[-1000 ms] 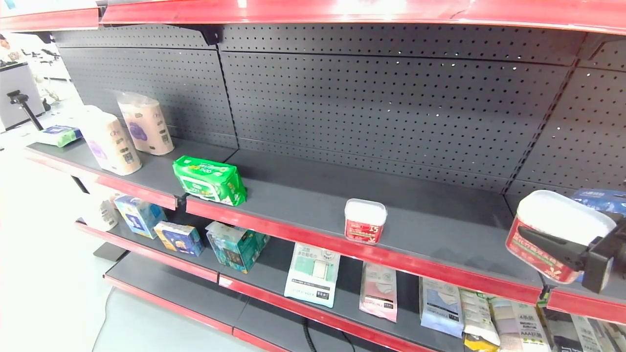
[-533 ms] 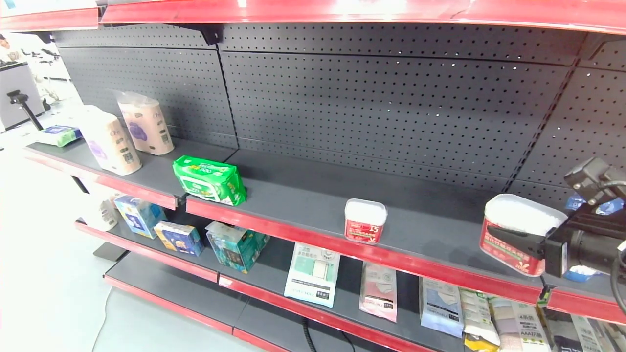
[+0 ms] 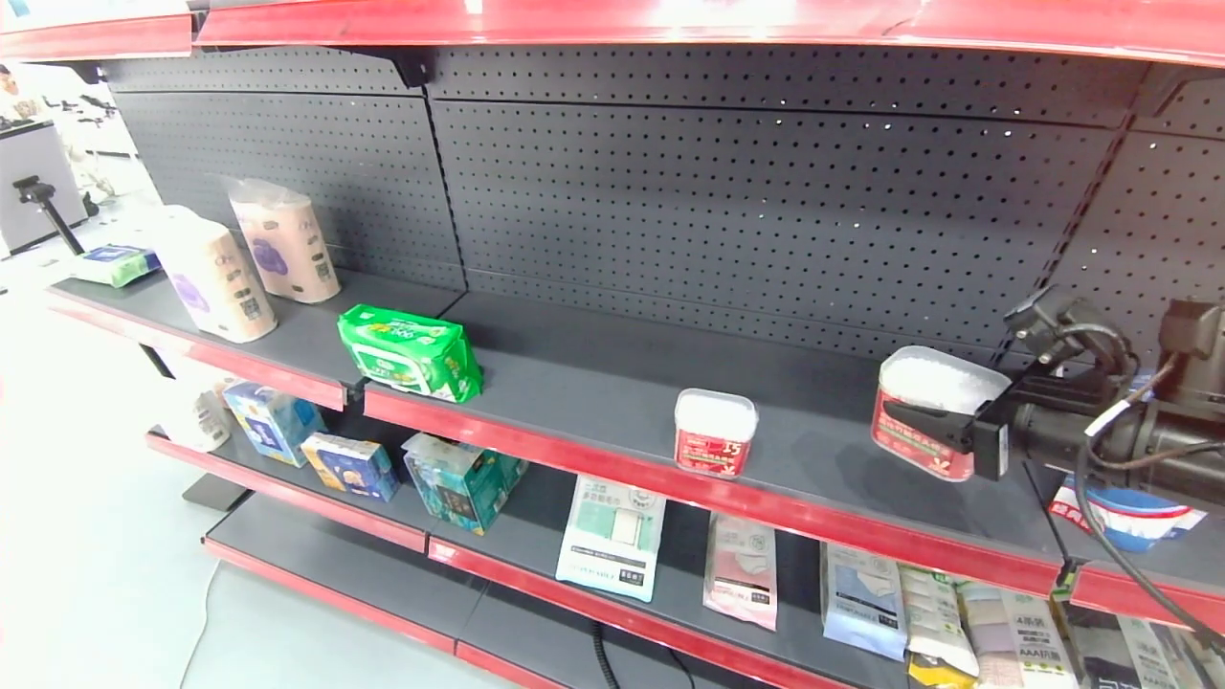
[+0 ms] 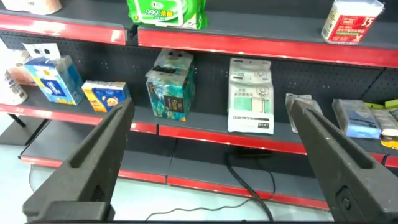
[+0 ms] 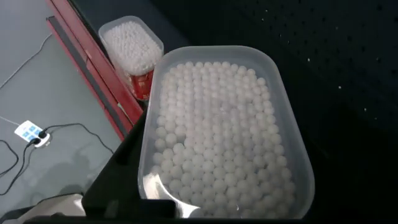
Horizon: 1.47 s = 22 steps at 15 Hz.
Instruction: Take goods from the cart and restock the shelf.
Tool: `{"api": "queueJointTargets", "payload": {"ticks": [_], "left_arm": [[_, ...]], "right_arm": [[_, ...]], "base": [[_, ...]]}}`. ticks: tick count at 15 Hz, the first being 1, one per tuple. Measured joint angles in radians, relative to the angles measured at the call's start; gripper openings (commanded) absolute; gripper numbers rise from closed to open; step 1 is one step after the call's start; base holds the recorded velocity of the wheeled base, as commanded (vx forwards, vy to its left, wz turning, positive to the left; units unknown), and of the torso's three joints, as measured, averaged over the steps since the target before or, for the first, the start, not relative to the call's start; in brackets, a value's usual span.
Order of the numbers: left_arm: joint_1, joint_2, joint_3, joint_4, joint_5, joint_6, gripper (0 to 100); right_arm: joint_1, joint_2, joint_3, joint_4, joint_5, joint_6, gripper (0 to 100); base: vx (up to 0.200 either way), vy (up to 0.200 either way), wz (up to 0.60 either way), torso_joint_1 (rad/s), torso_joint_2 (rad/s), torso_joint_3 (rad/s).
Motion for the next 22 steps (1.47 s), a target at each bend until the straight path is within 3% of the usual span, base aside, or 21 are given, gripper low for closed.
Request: {"api": "queueJointTargets", "payload": {"ticks": [5,9,16,22], "left_arm": [[0.0,0.0,0.0,0.0,0.0,0.0,100],[0.0,0.001,0.0,0.0,0.0,0.0,100],[0.0,0.002,0.0,0.0,0.0,0.0,100],[0.0,0.002,0.0,0.0,0.0,0.0,100]], "right_arm": [[0.01,0.144,-0.088,-0.053,0.102,-0.005,0],[-0.007,0.264,-0.211,-0.091,0.21,-0.087,0],[0.091,0.409,-0.389,-0.091,0.217,-0.088,0],[0.084,0.532,-0.523,-0.087,0.218,-0.087,0]], "base": [[0.0,0.0,0.0,0.0,0.0,0.0],[0.0,0.0,0.0,0.0,0.0,0.0],[0.0,0.0,0.0,0.0,0.0,0.0],[0.0,0.0,0.0,0.0,0.0,0.0]]}}
